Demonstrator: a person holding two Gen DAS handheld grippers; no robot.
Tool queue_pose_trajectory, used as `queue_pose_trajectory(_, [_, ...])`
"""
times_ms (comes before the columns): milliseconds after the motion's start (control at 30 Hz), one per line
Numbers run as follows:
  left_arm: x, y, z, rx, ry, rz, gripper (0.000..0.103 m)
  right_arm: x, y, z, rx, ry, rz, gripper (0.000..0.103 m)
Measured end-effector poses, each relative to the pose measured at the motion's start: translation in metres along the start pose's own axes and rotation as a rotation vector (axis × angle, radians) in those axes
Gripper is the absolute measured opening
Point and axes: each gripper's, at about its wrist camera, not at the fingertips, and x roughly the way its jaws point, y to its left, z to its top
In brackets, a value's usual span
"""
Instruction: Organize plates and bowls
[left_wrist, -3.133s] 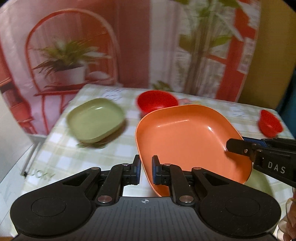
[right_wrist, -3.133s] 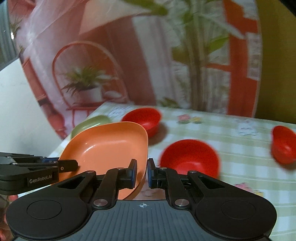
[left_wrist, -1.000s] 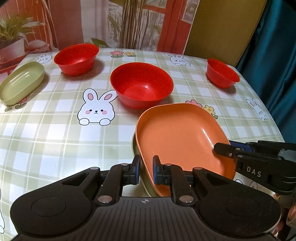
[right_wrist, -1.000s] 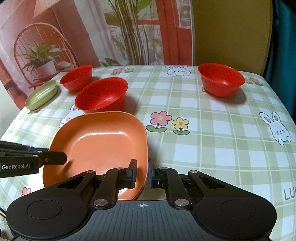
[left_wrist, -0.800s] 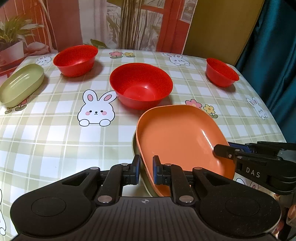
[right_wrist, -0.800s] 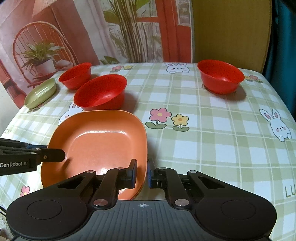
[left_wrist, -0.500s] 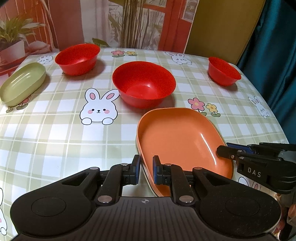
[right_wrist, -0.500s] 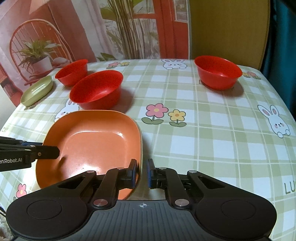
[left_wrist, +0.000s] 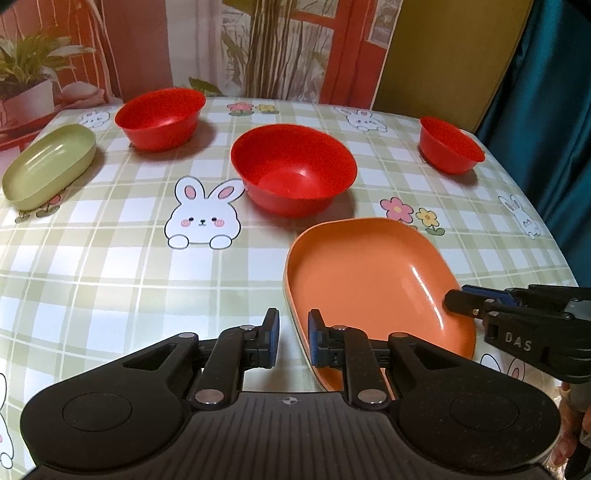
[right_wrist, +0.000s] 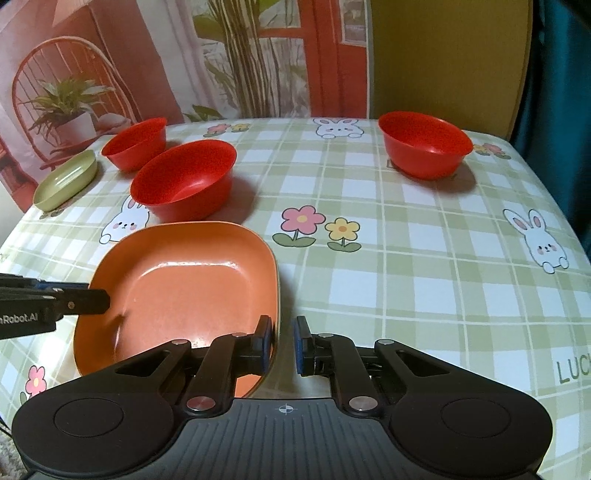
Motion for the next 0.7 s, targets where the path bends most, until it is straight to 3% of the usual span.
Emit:
queue_pose_trajectory(200, [0.005, 0.006, -0.001, -0.026, 0.002, 0.000, 0.028, 0.000, -0.001, 0.001, 0.002, -0.004, -0.002, 0.012])
queue_pose_trajectory(467, [0.004, 0.007, 0.001, -0.033, 0.003, -0.003, 0.030, -0.004, -0.003, 0.002, 0.028, -0.001, 0.021, 0.017])
queue_pose_trajectory(533, [-0.002, 0.010, 0.004, -0.041, -0.014, -0.008, 0.030, -0.010, -0.004, 0.006, 0.047, -0.016, 0.035, 0.022])
queue_pose_trajectory(700, [-0.027, 0.015, 0.017, -0.038, -0.088, -0.016, 0.030, -0.024, 0.004, 0.019, 0.064, -0.054, 0.066, 0.022])
